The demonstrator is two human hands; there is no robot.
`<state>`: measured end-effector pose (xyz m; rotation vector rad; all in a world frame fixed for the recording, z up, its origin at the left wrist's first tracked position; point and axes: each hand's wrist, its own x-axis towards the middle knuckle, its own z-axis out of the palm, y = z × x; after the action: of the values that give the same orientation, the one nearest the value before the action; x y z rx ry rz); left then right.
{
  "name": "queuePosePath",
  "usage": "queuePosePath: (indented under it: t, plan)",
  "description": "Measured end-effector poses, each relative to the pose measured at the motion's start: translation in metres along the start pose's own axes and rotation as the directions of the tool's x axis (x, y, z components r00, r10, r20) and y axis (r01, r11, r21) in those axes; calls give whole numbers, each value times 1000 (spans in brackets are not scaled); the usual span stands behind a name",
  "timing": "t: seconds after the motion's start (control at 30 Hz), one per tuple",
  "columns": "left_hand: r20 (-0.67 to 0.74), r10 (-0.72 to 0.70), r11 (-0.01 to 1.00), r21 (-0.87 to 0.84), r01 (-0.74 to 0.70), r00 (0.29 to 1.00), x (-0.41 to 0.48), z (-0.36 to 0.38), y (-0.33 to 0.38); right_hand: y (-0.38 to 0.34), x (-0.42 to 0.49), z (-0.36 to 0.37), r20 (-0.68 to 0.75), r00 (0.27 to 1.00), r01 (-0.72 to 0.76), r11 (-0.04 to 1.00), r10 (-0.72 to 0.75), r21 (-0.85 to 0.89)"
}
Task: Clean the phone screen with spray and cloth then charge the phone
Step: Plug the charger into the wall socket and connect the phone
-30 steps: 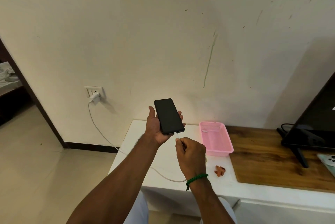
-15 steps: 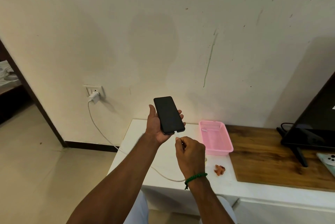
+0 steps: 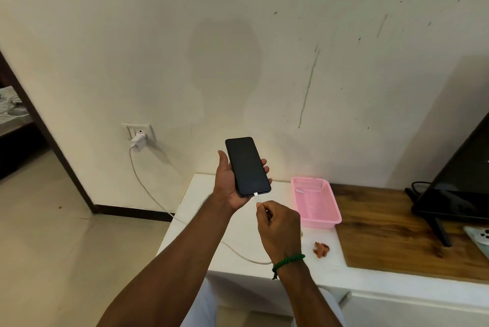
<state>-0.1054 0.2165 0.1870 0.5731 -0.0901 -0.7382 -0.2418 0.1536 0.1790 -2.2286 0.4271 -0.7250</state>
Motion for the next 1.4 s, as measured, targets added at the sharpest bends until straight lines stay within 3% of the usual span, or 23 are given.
queuePosePath:
  t: [0.13,0.93,1.4]
  plan:
    - [8,6,1000,-4,-6,1000,0,-1,-2,1,0,-1,26,999,-22,999,23,-50]
    - [39,9,1000,29,-10,999,-3,0,-3,8,-4,1,-59,998,-12,1000,13,25]
    - [-27,8,999,-39,-9,1000,-4,7,-4,7,-4,0,-75,997,13,999,-10,35]
